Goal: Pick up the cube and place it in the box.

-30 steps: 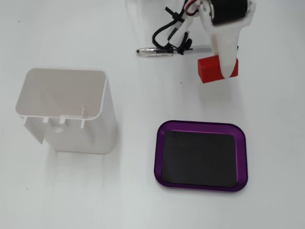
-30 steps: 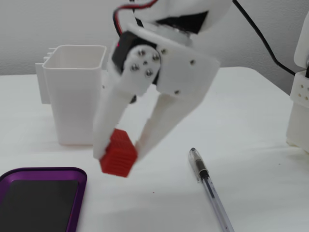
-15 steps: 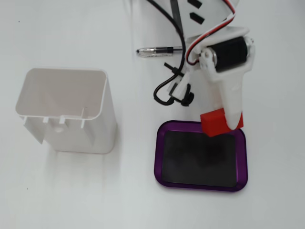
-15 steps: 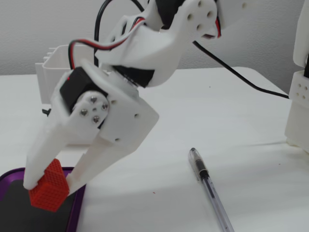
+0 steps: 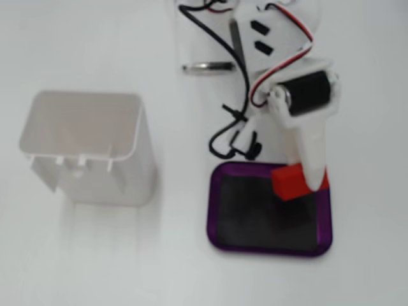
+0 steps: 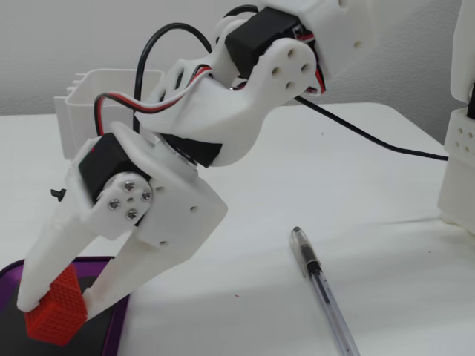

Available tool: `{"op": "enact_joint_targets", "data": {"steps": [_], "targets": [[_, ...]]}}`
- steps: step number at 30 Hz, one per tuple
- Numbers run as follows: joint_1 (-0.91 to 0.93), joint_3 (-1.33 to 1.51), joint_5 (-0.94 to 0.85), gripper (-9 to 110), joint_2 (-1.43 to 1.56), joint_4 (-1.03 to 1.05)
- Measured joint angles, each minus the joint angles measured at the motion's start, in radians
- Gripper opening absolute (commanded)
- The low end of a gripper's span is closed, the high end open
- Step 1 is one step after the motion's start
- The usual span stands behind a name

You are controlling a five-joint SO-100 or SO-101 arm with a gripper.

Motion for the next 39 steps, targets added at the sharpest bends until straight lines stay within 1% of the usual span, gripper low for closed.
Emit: {"op": "enact_joint_targets", "data": {"steps": [7, 15, 19, 24, 30, 34, 39], "targets": [[-0.003, 0.0, 0.0, 14, 0.0, 0.026], [-0.005, 0.0, 0.0, 16, 0.005, 0.204], [-0.003, 0.0, 0.0, 16, 0.101, 0.268], [-0.002, 0.0, 0.0, 16, 0.337, 0.449], [0.005, 0.072, 0.0, 15, 0.773, 0.742], [0.064, 0.253, 0.026, 16, 1.091, 0.908], [0.132, 0.607, 0.078, 16, 1.508, 0.94]]}}
